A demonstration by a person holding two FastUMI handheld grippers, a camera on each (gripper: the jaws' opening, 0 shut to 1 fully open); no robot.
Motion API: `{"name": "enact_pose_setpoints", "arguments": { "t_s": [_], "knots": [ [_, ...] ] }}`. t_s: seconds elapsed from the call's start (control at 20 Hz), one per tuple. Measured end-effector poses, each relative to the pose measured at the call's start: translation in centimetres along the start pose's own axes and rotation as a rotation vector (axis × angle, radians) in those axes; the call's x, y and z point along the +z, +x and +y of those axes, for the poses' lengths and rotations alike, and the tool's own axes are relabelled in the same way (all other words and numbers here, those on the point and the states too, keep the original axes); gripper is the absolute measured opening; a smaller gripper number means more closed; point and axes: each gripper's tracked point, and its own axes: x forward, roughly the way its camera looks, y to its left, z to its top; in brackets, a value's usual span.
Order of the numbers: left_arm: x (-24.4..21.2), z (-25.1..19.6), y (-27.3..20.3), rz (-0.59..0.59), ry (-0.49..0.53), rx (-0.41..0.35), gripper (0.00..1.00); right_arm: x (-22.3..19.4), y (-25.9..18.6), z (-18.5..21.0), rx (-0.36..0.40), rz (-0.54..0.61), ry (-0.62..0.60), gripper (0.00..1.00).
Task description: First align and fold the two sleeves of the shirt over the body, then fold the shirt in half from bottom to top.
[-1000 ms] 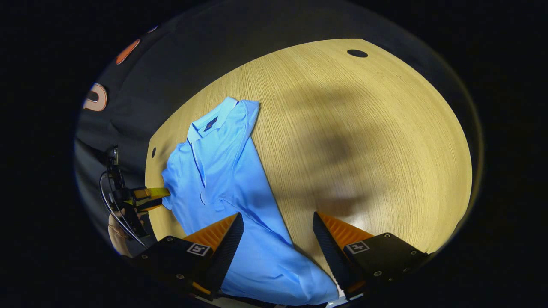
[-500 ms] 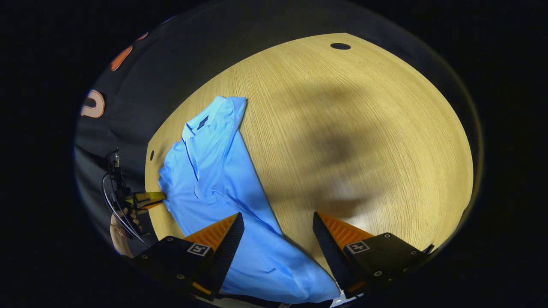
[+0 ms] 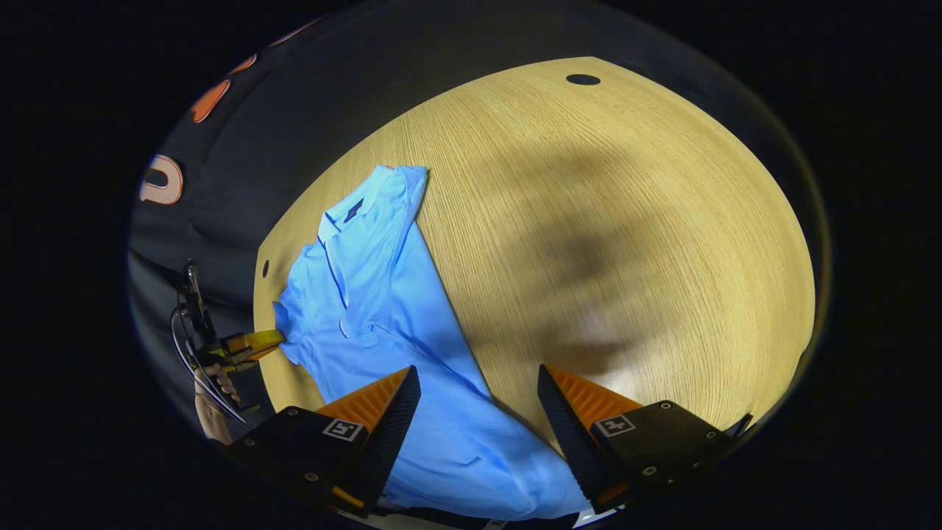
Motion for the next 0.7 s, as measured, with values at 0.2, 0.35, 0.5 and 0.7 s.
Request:
{"name": "enact_pose_setpoints", "arguments": {
  "t_s": [0.2, 0.35, 0.5, 0.7],
  "knots": [
    [2.0, -3.7, -3.0, -0.073, 0.117, -0.025, 0.02, -0.3, -0.2, -0.3, -0.005, -0.002, -0.021, 0.98],
    [2.3, -7.5, -4.2, -0.093, 0.181, -0.069, 0.04, -0.2, -0.8, -0.8, -0.004, -0.011, -0.020, 0.98],
    [2.0, -11.6, -5.0, -0.096, 0.235, -0.115, 0.04, -0.3, -1.4, -1.8, -0.005, -0.022, 0.000, 0.98],
    [0.5, -16.8, -4.3, -0.072, 0.307, -0.162, 0.04, -0.8, -2.0, -3.7, -0.013, -0.031, 0.037, 0.98]
  ]
}}
